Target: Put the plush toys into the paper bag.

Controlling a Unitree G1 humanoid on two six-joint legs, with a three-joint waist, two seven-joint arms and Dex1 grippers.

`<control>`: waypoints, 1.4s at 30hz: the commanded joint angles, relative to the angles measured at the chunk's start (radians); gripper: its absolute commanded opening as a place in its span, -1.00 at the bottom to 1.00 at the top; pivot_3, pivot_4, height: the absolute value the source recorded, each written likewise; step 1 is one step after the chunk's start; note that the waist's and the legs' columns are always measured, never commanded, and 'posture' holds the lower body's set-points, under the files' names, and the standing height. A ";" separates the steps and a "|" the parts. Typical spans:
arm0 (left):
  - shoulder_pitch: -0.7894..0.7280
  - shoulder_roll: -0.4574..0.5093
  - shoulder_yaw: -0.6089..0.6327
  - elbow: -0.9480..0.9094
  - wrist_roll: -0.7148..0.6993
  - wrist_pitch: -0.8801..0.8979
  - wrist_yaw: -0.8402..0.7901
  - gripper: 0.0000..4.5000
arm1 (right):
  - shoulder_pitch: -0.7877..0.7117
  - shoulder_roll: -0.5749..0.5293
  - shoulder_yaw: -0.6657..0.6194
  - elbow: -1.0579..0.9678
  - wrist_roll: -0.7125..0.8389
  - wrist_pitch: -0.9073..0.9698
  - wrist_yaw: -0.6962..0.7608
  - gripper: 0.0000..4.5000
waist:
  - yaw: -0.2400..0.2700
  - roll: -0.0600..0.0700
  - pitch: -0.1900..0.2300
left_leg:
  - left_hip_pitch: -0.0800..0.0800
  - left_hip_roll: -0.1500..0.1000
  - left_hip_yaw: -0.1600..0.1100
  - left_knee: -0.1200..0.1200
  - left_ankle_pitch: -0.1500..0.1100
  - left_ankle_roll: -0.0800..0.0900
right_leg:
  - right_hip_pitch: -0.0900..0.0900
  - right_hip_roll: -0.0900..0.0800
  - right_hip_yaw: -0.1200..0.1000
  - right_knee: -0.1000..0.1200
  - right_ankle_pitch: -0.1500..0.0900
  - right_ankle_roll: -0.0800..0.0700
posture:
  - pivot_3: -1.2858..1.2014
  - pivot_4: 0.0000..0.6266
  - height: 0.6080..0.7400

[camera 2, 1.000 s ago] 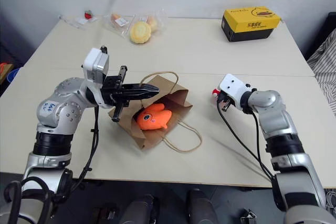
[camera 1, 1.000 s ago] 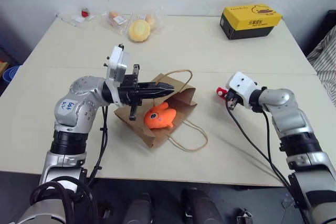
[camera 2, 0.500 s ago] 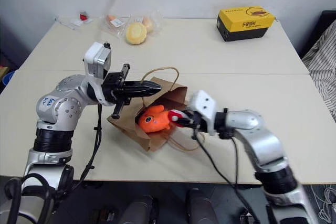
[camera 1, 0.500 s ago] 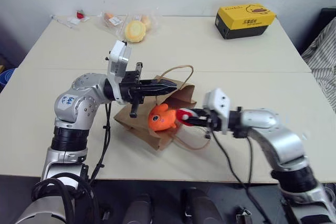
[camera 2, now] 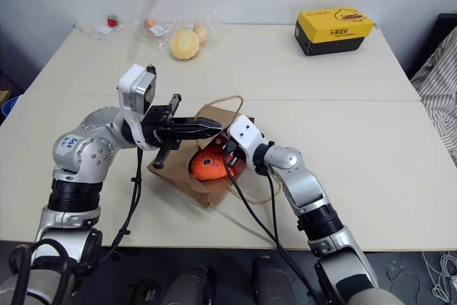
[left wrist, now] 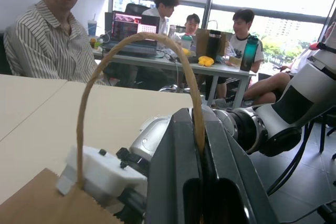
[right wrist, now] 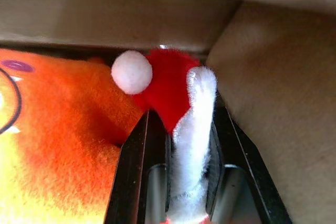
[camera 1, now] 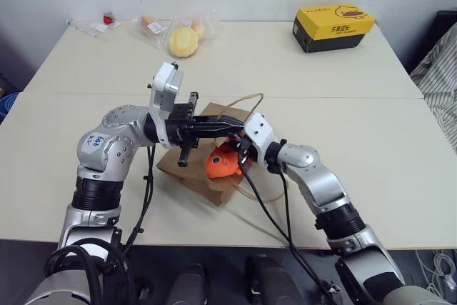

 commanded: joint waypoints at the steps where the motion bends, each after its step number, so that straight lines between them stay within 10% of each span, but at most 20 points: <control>1: -0.001 0.001 0.013 -0.039 -0.024 -0.006 0.005 -1.00 | -0.025 0.036 -0.017 0.039 -0.017 -0.040 -0.048 -0.86 | 0.001 0.000 0.000 | 0.000 0.000 0.000 0.000 0.000 0.000 | 0.000 0.000 0.000 0.000 0.000 0.000 | 0.03 -0.52 1.00; 13: 0.014 0.002 0.026 -0.039 -0.015 -0.033 0.039 -1.00 | 0.034 -0.013 -0.141 -0.152 0.178 0.030 0.115 0.97 | 0.004 0.000 0.000 | 0.000 0.000 0.000 0.000 0.000 0.000 | 0.000 0.000 0.000 -0.001 0.000 0.000 | 0.03 -0.52 1.00; 27: 0.028 0.011 0.021 -0.052 -0.023 -0.029 0.041 -1.00 | 0.243 -0.249 -0.417 -0.373 0.563 0.291 0.270 0.99 | 0.007 0.000 0.000 | 0.000 0.000 0.000 0.000 -0.001 0.001 | 0.002 -0.001 0.000 -0.002 0.000 0.000 | 0.03 -0.52 1.00; 34: 0.006 0.002 0.028 -0.038 -0.037 -0.023 0.041 -1.00 | 0.435 -0.436 -0.734 -0.466 1.002 0.965 0.093 0.99 | 0.030 0.000 0.000 | 0.000 0.000 -0.001 -0.001 -0.001 0.002 | 0.002 -0.001 0.000 -0.004 0.000 0.000 | 0.03 -0.52 1.00; 42: -0.015 -0.002 0.032 -0.007 -0.036 -0.024 0.039 -1.00 | 0.555 -0.277 -0.858 -0.505 1.267 1.195 -0.215 0.99 | 0.028 0.000 0.000 | 0.002 0.000 0.000 -0.002 -0.001 0.002 | 0.003 -0.001 0.001 -0.006 0.000 0.000 | 0.03 -0.52 1.00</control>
